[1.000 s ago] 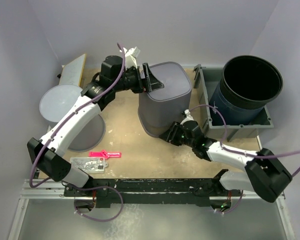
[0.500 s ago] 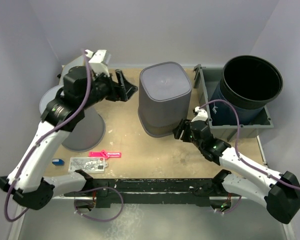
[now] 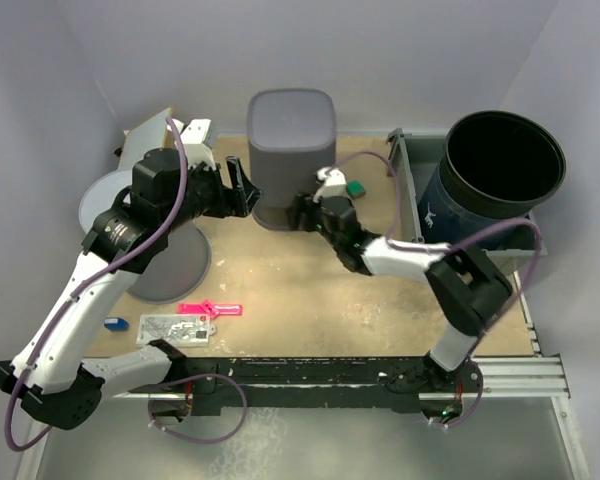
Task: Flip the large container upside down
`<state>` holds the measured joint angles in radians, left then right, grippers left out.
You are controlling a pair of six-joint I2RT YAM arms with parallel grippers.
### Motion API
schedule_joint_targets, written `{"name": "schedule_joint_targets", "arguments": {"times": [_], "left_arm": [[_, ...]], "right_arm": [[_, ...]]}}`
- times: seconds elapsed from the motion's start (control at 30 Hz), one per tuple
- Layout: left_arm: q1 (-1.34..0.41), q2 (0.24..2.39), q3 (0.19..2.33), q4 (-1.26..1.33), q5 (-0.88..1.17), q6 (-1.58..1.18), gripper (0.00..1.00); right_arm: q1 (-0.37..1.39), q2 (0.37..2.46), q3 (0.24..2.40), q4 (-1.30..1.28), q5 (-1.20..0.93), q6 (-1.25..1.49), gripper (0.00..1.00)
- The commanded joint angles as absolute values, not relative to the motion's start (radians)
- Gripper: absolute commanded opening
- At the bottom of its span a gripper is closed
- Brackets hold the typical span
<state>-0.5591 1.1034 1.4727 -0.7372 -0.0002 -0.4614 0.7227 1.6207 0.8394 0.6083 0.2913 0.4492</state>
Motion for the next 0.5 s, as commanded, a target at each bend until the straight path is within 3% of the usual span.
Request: {"name": "schedule_joint_targets", "arguments": {"times": [0.0,0.2,0.47], "left_arm": [[-0.563,1.074,1.507,-0.734,-0.054,-0.48,0.74],[-0.563,1.027,1.479,-0.717,-0.088,-0.47,0.75],[-0.564,1.032,1.457,-0.581,-0.014,-0.467,0.75]], "right_arm": [[0.761,1.759,1.074,0.796,0.118,0.432,0.74],[0.759,1.593,1.046,0.667,0.107,0.351,0.78],[0.757,1.298,1.27,0.03,0.348,0.084,0.94]]}}
